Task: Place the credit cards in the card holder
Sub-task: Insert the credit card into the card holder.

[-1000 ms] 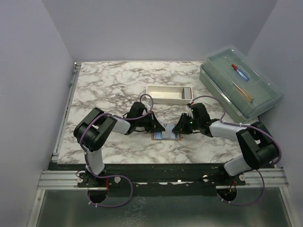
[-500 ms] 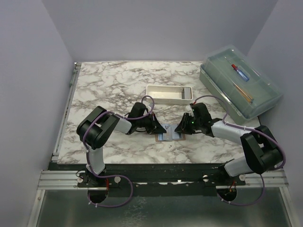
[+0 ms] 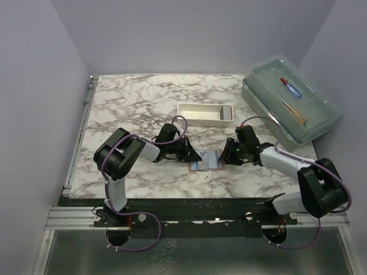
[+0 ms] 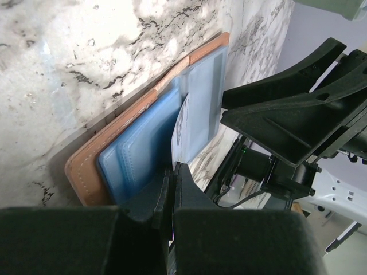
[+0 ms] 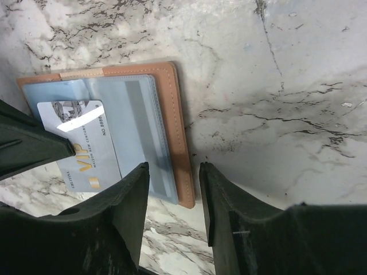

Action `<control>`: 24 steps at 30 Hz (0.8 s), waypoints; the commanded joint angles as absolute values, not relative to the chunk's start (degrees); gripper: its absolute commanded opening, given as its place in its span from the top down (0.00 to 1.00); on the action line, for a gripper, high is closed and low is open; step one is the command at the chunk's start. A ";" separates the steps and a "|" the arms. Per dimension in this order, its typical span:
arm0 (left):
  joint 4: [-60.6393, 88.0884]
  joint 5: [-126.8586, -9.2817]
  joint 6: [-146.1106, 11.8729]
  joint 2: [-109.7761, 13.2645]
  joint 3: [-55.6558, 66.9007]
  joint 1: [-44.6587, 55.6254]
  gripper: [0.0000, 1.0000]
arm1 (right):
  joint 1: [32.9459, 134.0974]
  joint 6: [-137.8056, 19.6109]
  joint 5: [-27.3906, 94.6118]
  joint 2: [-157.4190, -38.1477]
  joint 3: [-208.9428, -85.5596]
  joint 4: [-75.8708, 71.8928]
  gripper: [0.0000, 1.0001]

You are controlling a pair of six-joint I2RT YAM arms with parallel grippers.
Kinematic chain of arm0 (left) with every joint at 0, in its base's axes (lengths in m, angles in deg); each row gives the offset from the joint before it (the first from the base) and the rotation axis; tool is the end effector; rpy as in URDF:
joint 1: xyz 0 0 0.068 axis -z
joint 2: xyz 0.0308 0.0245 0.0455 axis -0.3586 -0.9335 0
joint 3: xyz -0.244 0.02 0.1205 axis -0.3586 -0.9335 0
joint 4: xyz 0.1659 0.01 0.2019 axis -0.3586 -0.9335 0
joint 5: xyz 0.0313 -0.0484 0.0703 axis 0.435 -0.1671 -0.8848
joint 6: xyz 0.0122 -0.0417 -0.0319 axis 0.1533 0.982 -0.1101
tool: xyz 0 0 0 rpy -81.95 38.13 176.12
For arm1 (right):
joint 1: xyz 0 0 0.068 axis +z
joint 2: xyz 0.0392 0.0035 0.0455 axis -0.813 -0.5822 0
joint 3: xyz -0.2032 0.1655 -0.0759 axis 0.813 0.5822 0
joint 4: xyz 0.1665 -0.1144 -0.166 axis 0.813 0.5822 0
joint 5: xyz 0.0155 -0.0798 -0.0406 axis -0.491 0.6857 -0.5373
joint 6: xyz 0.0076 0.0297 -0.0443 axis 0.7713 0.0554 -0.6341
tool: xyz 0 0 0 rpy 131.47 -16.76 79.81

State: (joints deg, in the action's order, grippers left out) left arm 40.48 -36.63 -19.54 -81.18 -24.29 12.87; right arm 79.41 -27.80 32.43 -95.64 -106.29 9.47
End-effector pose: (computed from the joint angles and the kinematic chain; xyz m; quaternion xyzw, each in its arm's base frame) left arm 0.2679 -0.2073 0.1032 -0.0370 0.8551 -0.5127 0.0670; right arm 0.2217 0.1095 0.1538 0.0867 0.9506 0.2139 0.2076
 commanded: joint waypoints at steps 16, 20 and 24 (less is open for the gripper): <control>38.08 -40.01 -18.58 -81.61 -22.98 14.05 1.00 | 78.98 -27.87 22.80 -103.28 -103.34 -1.10 0.81; 38.32 -41.96 -17.31 -81.10 -23.82 12.91 1.00 | 78.98 -27.50 22.73 -103.99 -102.47 -1.97 0.84; 38.84 -44.46 -16.57 -78.82 -25.86 11.57 1.00 | 78.99 -27.25 22.35 -103.75 -101.96 -2.06 0.86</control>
State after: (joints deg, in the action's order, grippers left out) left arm 38.93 -37.46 -17.49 -81.31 -23.65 12.59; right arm 77.92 -28.07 25.33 -101.58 -104.65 -4.28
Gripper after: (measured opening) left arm 0.017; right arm 0.150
